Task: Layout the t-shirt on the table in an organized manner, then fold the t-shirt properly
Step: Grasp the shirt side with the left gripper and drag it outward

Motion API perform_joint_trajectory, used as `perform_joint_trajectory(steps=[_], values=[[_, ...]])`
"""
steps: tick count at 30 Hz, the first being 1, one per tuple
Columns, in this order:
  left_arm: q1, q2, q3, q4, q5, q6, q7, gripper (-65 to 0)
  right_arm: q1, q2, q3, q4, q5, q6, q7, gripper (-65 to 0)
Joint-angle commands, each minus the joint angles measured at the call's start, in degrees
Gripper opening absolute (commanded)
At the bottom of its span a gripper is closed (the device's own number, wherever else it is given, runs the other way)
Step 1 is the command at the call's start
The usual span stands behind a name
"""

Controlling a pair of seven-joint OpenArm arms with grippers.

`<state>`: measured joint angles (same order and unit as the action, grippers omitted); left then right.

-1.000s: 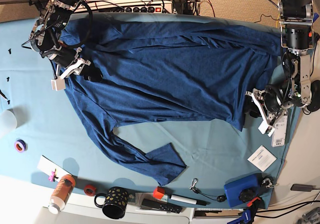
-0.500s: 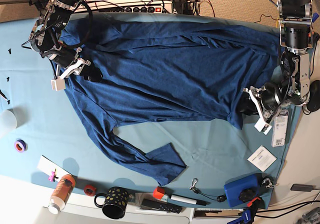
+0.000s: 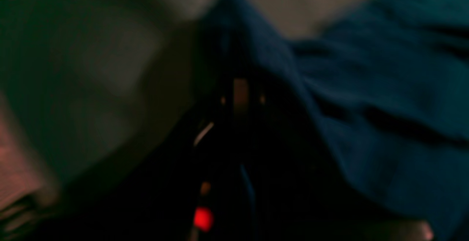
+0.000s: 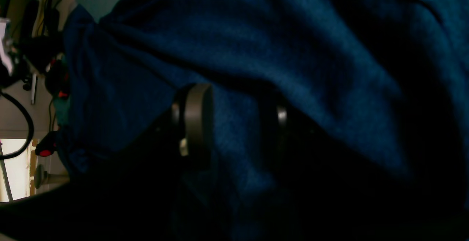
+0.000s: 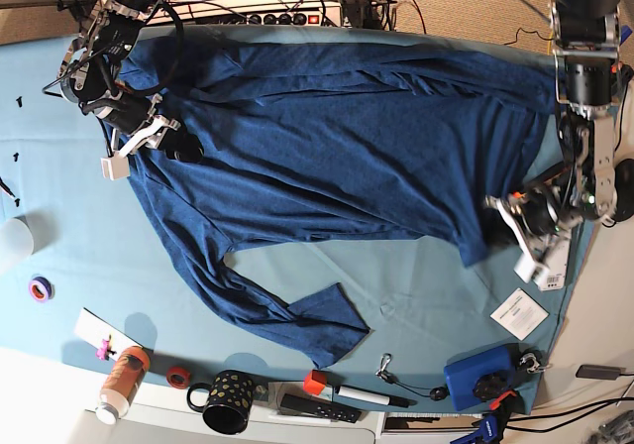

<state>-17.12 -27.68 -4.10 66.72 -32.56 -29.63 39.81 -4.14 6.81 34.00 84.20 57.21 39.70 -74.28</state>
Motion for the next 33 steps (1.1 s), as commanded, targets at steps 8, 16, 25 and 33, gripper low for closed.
perform_joint_trajectory(steps=[8,16,25,33], values=[[-2.1,-0.94,-0.31,0.79,8.41,8.02,-1.31,-65.0,0.63,0.76,0.17,0.79,1.62,0.3,1.44,-43.1],[-2.12,-0.96,-0.31,0.79,14.08,8.02,0.76,-65.0,0.63,0.79,0.17,0.81,1.6,0.3,1.44,-43.1],[-2.12,-1.09,-0.31,0.79,9.79,7.41,2.27,-50.5,0.66,0.79,0.17,0.79,1.62,0.3,1.49,-43.1],[-2.6,-1.09,-0.31,0.79,8.28,7.69,0.94,-30.7,0.63,0.79,0.17,0.79,1.62,0.3,1.44,-43.1]])
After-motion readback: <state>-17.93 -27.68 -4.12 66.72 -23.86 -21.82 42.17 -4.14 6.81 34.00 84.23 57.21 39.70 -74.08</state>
